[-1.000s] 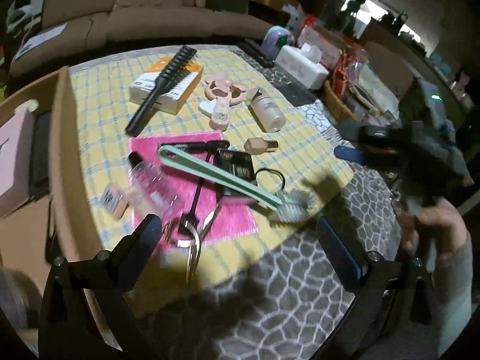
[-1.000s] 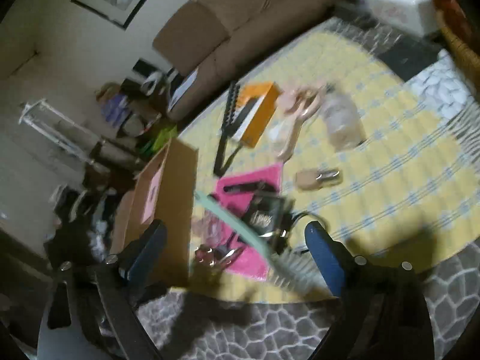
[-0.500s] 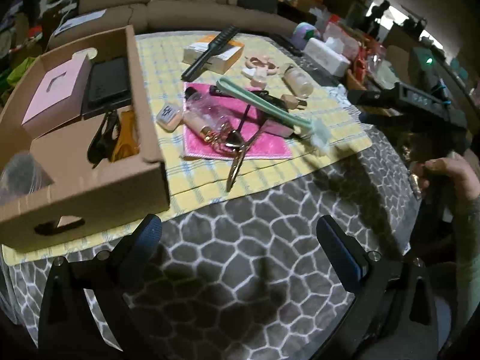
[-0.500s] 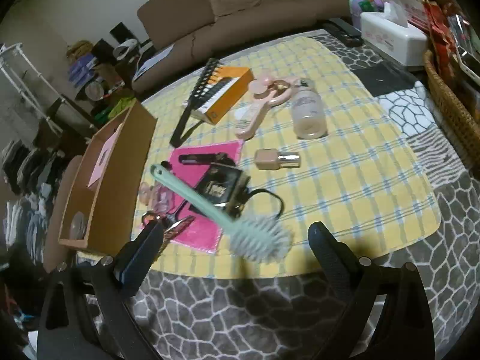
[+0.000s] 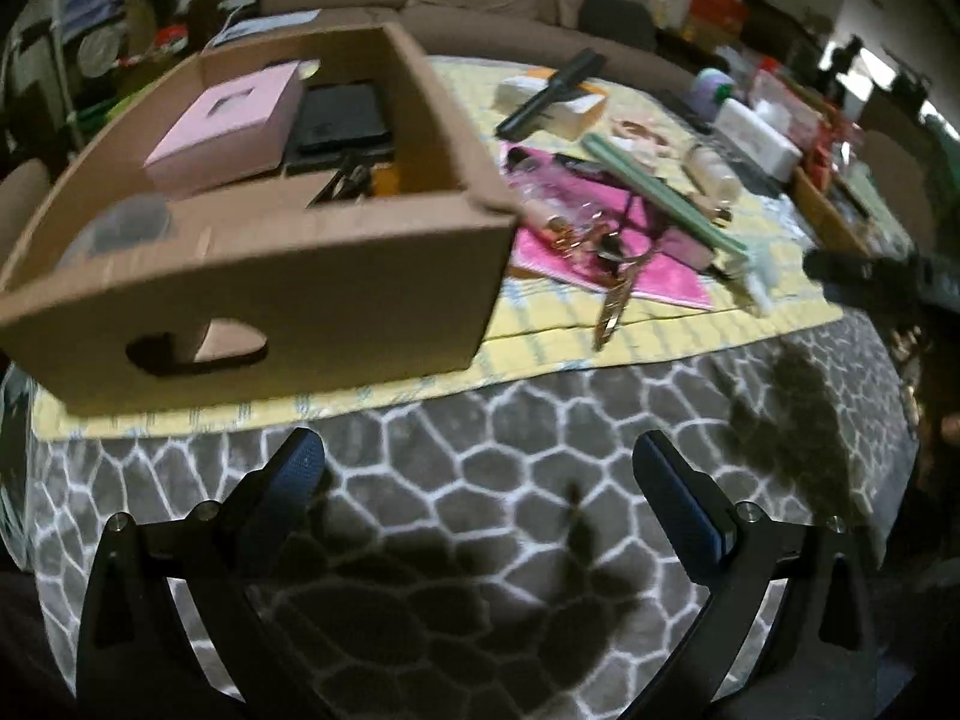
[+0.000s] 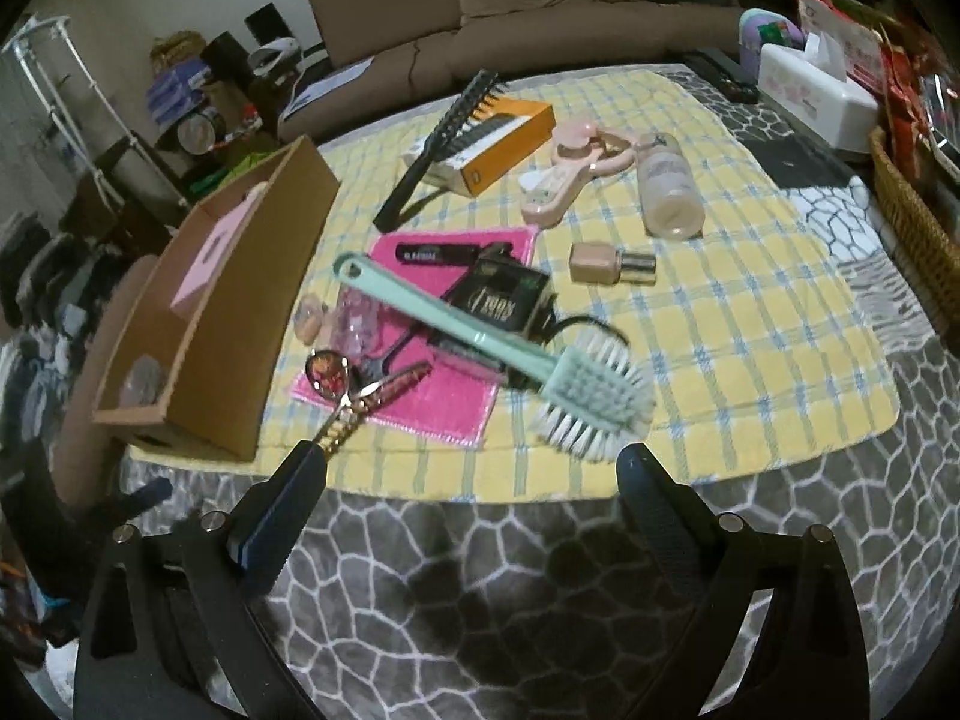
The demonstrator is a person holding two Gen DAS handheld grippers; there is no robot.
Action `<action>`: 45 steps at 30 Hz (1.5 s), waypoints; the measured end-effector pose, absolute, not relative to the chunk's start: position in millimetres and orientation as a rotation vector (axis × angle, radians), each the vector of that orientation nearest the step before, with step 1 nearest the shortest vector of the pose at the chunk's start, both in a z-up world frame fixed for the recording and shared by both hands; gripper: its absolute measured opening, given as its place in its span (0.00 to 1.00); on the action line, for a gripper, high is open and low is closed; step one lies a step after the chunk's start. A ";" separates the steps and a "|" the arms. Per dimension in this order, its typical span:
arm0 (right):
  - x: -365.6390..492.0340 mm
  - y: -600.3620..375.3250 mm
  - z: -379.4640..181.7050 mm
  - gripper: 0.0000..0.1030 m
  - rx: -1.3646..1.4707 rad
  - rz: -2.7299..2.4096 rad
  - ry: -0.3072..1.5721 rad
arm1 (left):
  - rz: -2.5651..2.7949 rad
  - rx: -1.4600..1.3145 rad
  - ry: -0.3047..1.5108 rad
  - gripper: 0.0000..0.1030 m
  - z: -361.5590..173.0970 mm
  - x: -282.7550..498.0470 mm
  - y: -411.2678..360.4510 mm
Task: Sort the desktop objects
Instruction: 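Lower the scrub brush onto the pink cloth and open the right tool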
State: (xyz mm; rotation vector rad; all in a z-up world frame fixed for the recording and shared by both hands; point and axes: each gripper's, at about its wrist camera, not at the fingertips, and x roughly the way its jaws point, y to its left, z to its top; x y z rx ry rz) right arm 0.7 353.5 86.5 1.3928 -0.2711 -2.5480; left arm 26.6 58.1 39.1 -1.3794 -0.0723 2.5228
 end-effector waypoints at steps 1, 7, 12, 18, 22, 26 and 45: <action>3.3 348.5 80.8 0.98 1.402 -2.565 -0.237 | 2.533 -1.395 -0.082 1.00 35.4 25.7 56.1; 7.8 328.2 48.1 0.98 1.472 -2.613 -0.022 | 2.598 -1.443 -0.117 1.00 19.8 23.5 49.0; 7.8 318.6 36.0 0.98 1.463 -2.635 0.036 | 2.641 -1.429 -0.071 1.00 16.1 17.1 57.0; 4.8 308.3 21.6 0.98 1.486 -2.631 0.068 | 2.655 -1.503 -0.043 1.00 2.1 2.5 63.5; 8.7 303.4 9.0 0.99 1.495 -2.649 0.058 | 2.697 -1.499 0.004 1.00 -0.9 1.2 69.7; 11.8 299.5 6.3 1.00 1.465 -2.714 0.057 | 2.742 -1.467 0.014 1.00 -3.1 2.8 71.9; 14.6 296.8 5.4 1.00 1.409 -2.778 0.046 | 2.758 -1.457 0.013 1.00 -3.3 3.3 73.6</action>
